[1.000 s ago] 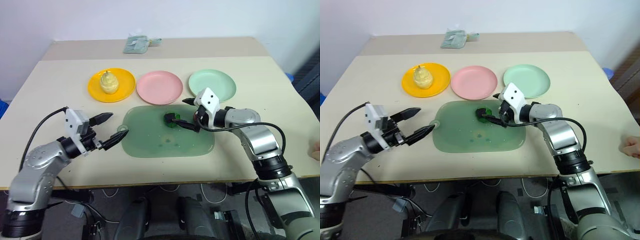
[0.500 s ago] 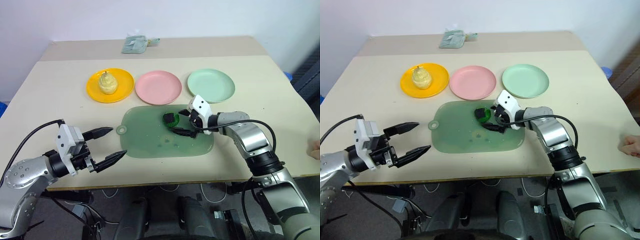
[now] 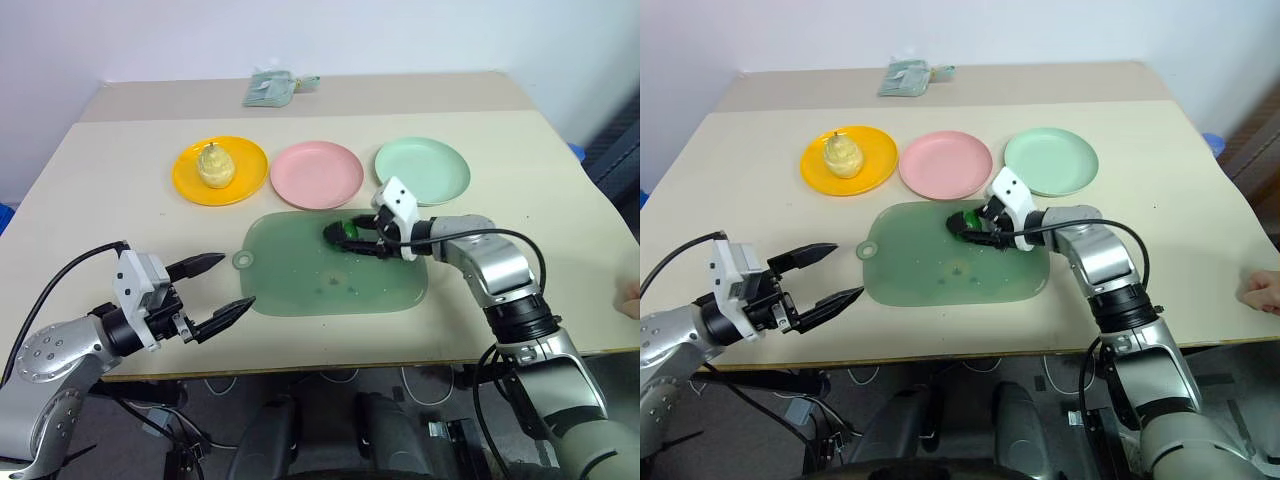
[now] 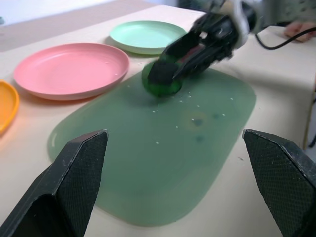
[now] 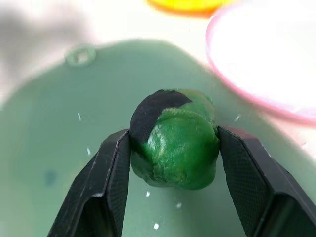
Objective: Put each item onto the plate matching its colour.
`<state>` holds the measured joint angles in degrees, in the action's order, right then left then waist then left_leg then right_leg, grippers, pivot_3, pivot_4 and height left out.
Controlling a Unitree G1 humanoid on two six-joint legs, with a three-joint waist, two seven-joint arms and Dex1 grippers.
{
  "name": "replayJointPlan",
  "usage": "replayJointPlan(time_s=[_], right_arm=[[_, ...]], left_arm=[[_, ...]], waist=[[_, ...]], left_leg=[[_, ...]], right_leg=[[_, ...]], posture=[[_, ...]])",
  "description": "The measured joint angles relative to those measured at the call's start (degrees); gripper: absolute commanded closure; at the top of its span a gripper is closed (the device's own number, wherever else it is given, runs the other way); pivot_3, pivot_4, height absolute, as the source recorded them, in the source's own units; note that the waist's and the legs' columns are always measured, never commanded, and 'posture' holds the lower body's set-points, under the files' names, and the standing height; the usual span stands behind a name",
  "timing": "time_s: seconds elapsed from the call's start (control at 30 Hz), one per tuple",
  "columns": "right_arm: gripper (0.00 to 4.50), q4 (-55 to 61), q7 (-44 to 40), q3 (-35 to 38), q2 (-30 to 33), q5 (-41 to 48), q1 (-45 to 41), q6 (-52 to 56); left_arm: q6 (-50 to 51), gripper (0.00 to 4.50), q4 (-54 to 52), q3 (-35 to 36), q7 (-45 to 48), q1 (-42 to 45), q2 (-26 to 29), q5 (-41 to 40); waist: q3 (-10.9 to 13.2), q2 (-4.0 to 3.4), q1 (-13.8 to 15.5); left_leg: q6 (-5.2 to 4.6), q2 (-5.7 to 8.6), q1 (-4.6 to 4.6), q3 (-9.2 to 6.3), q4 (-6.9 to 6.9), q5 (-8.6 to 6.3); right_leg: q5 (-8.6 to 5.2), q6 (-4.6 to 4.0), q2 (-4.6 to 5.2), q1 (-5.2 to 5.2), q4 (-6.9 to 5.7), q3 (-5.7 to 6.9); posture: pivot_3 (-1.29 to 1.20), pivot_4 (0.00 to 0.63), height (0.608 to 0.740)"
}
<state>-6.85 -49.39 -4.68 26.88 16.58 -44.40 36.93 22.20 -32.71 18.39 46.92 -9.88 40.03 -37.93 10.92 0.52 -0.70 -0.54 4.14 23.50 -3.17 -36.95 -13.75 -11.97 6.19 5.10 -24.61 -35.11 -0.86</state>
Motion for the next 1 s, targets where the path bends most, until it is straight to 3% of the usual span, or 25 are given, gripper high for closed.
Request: replayJointPlan(time_s=[0.17,0.4,0.53,0.63,0.7,0.87,1.0], right_arm=[[1.76,-8.7,1.8,5.4,2.1,-0.3,-11.0,-6.2],[1.76,-49.0,7.3,5.7,1.9,-8.7,-21.8,-30.5],[1.76,-63.2,12.2,5.6,0.5,-12.5,-24.2,-39.5],[0.91,-68.3,15.1,5.5,-0.7,-15.4,-24.2,-42.0],[0.04,-69.8,16.4,5.5,-1.2,-16.6,-24.2,-42.9],[0.04,-70.0,17.2,6.5,-1.1,-17.7,-24.6,-44.2],[0.04,-68.9,10.4,9.3,0.5,-15.8,-25.5,-44.5]], left_arm=[[0.3,0.00,-1.1,-1.9,-1.6,1.3,-0.7,0.0],[0.3,0.00,-1.2,-2.5,-3.7,2.3,-2.0,0.3],[0.3,0.00,-1.4,-3.1,-5.4,2.3,-3.0,1.0],[0.3,0.00,-2.0,-3.1,-6.4,2.3,-3.1,1.1],[0.7,0.00,-2.7,-3.1,-7.1,2.2,-3.1,1.1],[2.3,0.00,-3.0,-6.5,-8.6,6.9,-3.8,1.2],[3.8,0.00,0.9,-13.8,-9.7,17.2,-7.1,2.8]], waist=[[0.0,0.05,0.0],[0.0,0.03,-0.4],[0.0,0.03,-0.5],[0.0,0.02,-0.5],[0.0,0.00,-0.5],[0.0,-0.01,-0.1],[0.0,-0.01,-0.1]], left_leg=[[0.00,0.00,-0.01,-0.02,0.06,0.00],[0.00,0.01,-0.02,0.11,0.13,0.01],[0.01,0.00,-0.02,0.11,0.17,0.02],[0.02,0.00,-0.02,0.11,0.17,0.03],[0.02,0.01,-0.03,0.11,0.17,0.03],[0.03,0.04,-0.03,0.08,0.09,0.04],[0.01,0.07,-0.03,0.04,0.00,0.04]], right_leg=[[0.00,0.01,-0.02,0.03,0.05,0.07],[0.01,0.00,-0.09,-0.01,0.04,0.01],[0.01,0.00,-0.10,-0.03,0.03,-0.02],[0.01,0.00,-0.11,-0.04,0.02,-0.03],[0.01,0.00,-0.11,-0.04,0.02,-0.03],[0.02,0.02,-0.15,0.01,-0.01,-0.01],[0.13,0.22,-0.20,0.11,0.01,0.02]], posture=[[0.00,0.150,0.740],[0.00,0.150,0.740],[0.00,0.150,0.740],[0.00,0.150,0.740],[0.00,0.150,0.740],[0.00,0.150,0.740],[0.00,0.150,0.740]])
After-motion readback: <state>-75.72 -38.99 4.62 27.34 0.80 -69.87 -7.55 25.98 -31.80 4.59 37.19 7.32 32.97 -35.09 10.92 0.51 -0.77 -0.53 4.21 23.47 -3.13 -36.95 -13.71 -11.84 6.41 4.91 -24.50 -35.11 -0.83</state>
